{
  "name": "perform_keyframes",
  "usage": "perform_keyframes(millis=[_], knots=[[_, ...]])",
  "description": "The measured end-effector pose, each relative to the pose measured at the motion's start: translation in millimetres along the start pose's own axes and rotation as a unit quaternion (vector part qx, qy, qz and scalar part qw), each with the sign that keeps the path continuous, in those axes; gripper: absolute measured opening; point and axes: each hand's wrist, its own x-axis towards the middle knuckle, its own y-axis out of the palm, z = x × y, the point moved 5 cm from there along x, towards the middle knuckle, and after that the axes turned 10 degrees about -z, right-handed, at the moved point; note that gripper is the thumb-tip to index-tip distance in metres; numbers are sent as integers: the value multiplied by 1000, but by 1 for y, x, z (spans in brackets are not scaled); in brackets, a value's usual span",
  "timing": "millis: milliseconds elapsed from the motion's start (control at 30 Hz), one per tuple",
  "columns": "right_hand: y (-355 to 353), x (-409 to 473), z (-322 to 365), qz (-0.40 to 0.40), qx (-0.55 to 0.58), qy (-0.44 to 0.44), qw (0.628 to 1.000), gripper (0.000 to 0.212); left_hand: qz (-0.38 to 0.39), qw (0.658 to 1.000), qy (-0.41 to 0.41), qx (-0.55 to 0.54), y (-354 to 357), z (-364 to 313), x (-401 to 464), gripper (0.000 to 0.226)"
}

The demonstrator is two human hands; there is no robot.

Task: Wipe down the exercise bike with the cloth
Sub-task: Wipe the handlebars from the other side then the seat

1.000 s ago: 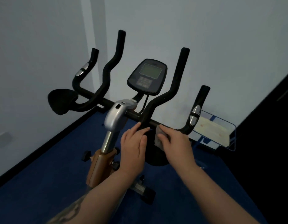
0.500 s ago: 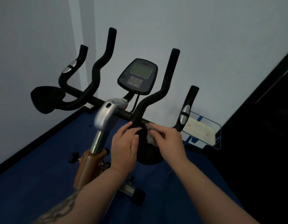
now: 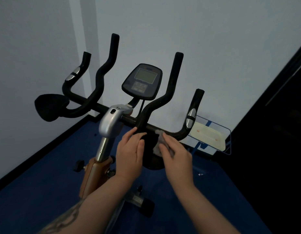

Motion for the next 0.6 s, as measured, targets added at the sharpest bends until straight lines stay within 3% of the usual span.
perform_keyframes(millis=[67,167,267,467,600], knots=[[-5,-14,-5,-19,-37,-17,999,42,-1,1000,5,1,0,1,0,52],[2,9,1,45,-90,-55,993,42,-10,1000,8,-9,0,0,1,50],[6,30,5,82,-75,-18,994,37,-15,1000,-1,-14,1,0,1,49],[-8,-33,-8,-90,3,-2,996,44,-12,1000,7,-12,0,0,-1,50],[-5,-10,-4,-41,-64,-35,996,40,-9,1000,-3,-8,1,3,-1,50]])
